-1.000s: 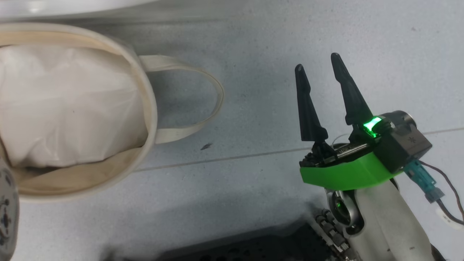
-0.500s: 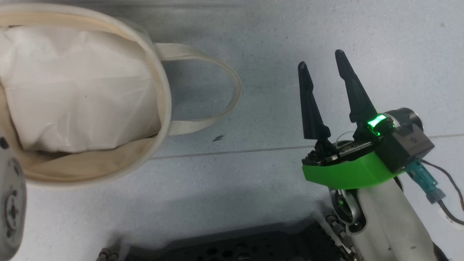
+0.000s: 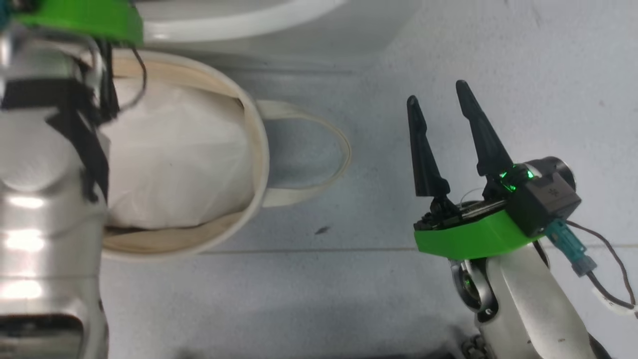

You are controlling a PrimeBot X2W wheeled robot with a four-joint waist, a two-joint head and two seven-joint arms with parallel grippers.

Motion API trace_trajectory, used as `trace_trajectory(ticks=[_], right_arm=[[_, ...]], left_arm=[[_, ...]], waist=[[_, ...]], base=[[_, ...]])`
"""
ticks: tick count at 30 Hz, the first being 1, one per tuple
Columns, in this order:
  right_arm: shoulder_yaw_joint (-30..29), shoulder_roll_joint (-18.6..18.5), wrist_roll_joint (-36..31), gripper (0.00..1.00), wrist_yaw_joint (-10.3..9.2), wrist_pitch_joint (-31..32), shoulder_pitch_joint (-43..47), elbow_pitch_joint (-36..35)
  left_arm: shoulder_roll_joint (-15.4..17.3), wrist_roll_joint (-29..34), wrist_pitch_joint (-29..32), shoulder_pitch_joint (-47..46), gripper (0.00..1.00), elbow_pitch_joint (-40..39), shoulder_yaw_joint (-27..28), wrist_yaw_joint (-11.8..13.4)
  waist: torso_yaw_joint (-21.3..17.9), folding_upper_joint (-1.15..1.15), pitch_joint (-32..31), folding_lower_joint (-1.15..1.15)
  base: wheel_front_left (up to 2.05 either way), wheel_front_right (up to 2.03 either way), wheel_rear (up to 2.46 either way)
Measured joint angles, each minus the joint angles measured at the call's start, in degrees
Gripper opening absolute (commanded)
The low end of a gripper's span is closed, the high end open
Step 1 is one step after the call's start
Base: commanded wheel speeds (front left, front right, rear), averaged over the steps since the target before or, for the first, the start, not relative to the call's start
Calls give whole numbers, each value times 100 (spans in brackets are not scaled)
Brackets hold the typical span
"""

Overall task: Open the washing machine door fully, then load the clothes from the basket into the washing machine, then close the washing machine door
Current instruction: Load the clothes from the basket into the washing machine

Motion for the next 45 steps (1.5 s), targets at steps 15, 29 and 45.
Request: trace_trajectory(ticks=[15, 29, 45], right_arm=[[266, -1, 326, 100, 0, 0, 781, 433], [191, 0, 409, 100, 0, 0, 1379, 625], [-15, 7, 512, 100, 0, 0, 1761, 625]], left_arm=[[-234, -59, 1, 3013, 100, -448, -271, -70], [-420, -141, 8, 4976, 100, -1244, -332, 201], [-503, 41, 8, 5984, 100, -2147, -745, 403]], waist=[[266, 0, -1886, -2], [361, 0, -3013, 0], [495, 0, -3527, 0]], base=[[0, 0, 0], [0, 0, 0], [0, 0, 0]])
